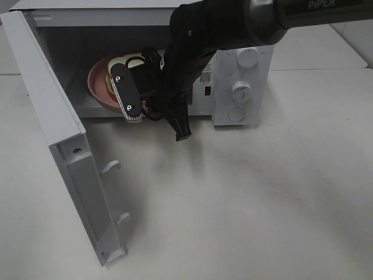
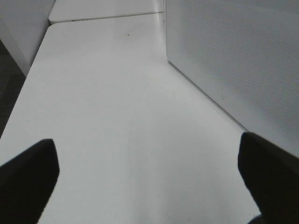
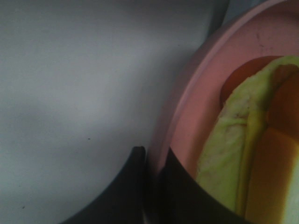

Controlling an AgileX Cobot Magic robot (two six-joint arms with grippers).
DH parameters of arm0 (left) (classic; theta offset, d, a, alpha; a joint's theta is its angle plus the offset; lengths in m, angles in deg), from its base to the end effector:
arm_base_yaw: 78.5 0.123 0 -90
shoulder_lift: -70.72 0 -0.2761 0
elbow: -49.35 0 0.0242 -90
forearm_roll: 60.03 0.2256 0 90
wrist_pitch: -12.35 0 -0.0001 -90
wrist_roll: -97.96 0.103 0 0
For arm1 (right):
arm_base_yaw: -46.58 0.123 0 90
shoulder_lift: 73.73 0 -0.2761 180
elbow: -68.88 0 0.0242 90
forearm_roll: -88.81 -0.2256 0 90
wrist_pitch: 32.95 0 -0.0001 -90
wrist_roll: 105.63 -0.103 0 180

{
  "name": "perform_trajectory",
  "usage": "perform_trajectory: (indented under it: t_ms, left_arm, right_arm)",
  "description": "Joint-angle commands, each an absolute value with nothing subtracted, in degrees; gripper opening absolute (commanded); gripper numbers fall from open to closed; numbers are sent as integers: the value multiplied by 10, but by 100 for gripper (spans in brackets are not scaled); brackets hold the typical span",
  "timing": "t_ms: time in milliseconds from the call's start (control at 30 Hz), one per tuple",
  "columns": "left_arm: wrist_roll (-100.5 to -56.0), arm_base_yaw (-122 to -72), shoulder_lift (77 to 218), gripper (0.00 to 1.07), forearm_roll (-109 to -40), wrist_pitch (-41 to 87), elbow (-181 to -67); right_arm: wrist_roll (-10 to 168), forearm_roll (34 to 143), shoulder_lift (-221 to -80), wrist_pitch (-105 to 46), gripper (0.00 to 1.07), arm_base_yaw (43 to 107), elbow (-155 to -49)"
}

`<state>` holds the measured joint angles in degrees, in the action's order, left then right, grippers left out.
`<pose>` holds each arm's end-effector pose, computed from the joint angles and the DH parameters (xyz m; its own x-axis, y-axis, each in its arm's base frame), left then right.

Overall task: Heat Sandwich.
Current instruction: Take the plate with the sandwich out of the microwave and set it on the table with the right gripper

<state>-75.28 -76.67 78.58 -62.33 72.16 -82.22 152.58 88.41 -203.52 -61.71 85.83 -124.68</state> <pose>-0.0067 -0.0038 0.2608 -0.4374 0.0837 -0.8954 0.0421 0.9965 0.0725 0.3473 0.2842 0.1727 0.4866 -0.8649 -0.1234 -0.7535 -0.3440 -0.5603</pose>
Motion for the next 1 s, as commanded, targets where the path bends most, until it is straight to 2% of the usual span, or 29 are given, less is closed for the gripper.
perform_trajectory:
  t_ms: [33,1000]
  left_arm:
    - [-757,-765,773,99,-625,716,-821]
    - [-757,-765,773,99,-625,716,-821]
  right_arm:
    - [1554,878,-2009,-597,0,858,-1226]
    - [1591,843,-1831,-561,0,860,-1015]
